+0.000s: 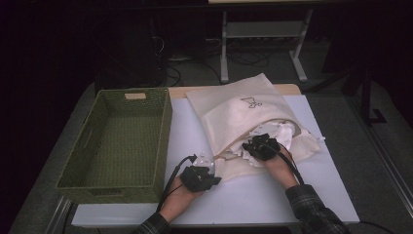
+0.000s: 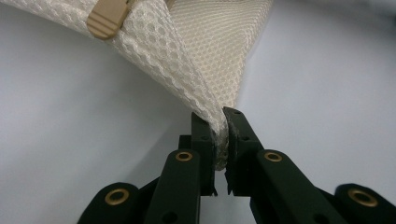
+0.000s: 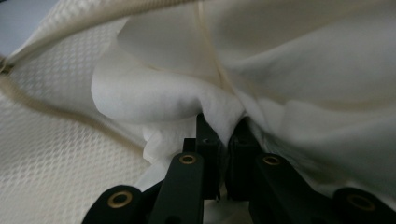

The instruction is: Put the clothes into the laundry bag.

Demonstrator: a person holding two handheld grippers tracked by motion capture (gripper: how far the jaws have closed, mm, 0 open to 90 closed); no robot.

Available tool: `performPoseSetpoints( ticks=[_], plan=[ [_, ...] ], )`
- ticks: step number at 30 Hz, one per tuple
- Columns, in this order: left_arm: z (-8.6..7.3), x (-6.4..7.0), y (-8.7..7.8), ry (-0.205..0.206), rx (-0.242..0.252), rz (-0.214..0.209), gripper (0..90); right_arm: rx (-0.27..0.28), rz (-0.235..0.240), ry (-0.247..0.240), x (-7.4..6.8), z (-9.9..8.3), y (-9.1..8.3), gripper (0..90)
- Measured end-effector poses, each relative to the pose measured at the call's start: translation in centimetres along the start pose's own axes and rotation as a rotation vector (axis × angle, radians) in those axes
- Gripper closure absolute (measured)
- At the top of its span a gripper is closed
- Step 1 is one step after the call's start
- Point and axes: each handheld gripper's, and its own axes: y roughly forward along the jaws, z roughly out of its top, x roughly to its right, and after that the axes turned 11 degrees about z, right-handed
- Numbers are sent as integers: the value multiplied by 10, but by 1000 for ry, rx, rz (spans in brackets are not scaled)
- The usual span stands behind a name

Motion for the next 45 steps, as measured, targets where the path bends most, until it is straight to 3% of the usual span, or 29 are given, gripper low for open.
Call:
performPoseSetpoints(
  ticks=[12, 16, 17, 18, 19, 24, 25, 28, 29, 31, 32, 33, 34, 35, 38, 43, 45],
  plan=[
    [0, -1, 1, -10, 5, -12, 831, 66, -32, 38, 3, 19, 41, 852],
    [0, -2, 1, -11, 6, -13, 830, 58, -8, 41, 4, 18, 42, 778],
    [0, -2, 1, -12, 4, -16, 829, 42, 19, 27, 2, 18, 38, 691],
    [0, -2, 1, -12, 4, -16, 829, 42, 19, 27, 2, 18, 38, 691],
    [-1, -3, 1, -12, 4, -17, 828, 17, 49, 4, -3, 18, 32, 598],
    [-1, -3, 0, -12, 3, -17, 826, -14, 67, -38, -14, 15, 15, 526],
    [-1, -4, 0, -18, 7, -18, 826, -6, 79, -46, -17, 13, 2, 506],
    [-1, -4, 0, -17, 8, -17, 826, -11, 85, -49, -21, 10, -13, 478],
    [-1, -4, 0, -18, 10, -17, 826, -2, 66, -52, -22, 6, -31, 437],
    [-1, -4, 0, -19, 9, -16, 826, 29, 48, -23, -21, -1, -49, 406],
    [-1, -4, 0, -19, 9, -16, 826, 29, 48, -23, -21, -1, -49, 406],
    [-1, -4, 0, -16, 7, -15, 826, 38, 29, 19, -16, -11, -63, 343],
    [-1, -4, 0, -16, 7, -15, 826, 38, 29, 19, -16, -11, -63, 343],
    [-1, -4, 1, -18, 7, -17, 826, 38, -26, 27, -10, -22, -74, 284],
    [-1, -4, 1, -20, 7, -18, 826, 42, -58, 64, 2, -33, -86, 203],
    [-1, -4, 2, -21, 3, -20, 826, 21, -77, 103, 19, -43, -88, 129],
    [-1, -4, 2, -20, 2, -21, 826, 0, -60, 128, 27, -46, -78, 85]
  ],
)
